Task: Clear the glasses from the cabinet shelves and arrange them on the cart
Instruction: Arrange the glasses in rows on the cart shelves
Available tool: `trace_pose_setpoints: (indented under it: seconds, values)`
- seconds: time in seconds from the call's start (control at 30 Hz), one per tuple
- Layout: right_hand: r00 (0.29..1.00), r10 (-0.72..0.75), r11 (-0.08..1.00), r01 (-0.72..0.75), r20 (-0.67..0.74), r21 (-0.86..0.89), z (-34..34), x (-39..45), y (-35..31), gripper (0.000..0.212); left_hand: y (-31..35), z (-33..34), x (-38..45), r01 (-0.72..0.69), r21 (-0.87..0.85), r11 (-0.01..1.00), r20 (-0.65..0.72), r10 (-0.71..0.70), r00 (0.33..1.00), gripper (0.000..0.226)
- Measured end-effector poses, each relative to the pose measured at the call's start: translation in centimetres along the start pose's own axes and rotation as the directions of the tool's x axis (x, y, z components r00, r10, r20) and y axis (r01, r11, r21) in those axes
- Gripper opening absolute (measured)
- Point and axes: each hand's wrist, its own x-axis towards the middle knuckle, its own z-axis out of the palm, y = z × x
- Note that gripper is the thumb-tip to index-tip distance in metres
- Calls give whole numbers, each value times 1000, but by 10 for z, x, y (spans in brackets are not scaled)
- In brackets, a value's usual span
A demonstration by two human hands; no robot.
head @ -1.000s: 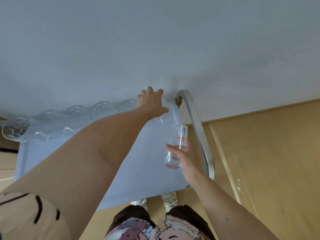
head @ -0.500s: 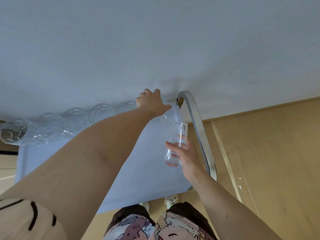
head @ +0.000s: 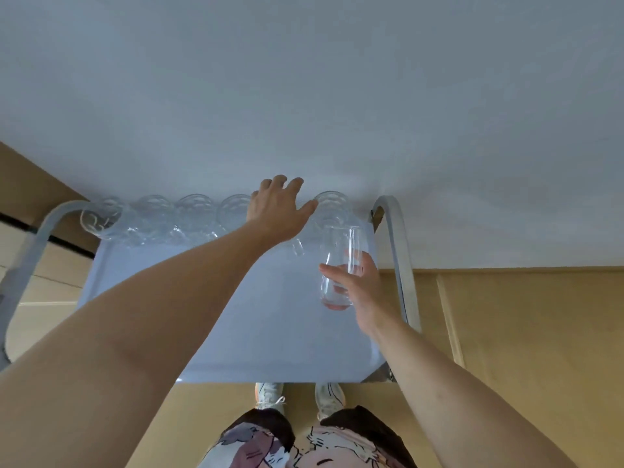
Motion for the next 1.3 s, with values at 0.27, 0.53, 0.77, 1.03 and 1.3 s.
trace_pose_setpoints:
  seconds: [0.27,0.53,0.77,1.03,1.3]
  values:
    - [991,-48,992,62,125,-111,30,-10,10,77,-55,-10,-97,207,-49,977,-89,-210,974,65]
    - [973,-91,970,135,211,-203,89,-61,35,76,-118,-3,-204,296,-70,953,-109,-302,947,67]
    - [965,-126,957,179,230,-227,153,-133,86,81,-188,-4,-299,297,-131,946,-112,-311,944,67]
    - [978,-129,954,167,162,-248,207,-212,166,72,-262,3,-406,233,-56,971,-77,-237,968,65]
    - [988,-37,939,86,153,-333,216,-236,235,78,-279,59,-462,275,-74,959,-3,-276,961,64]
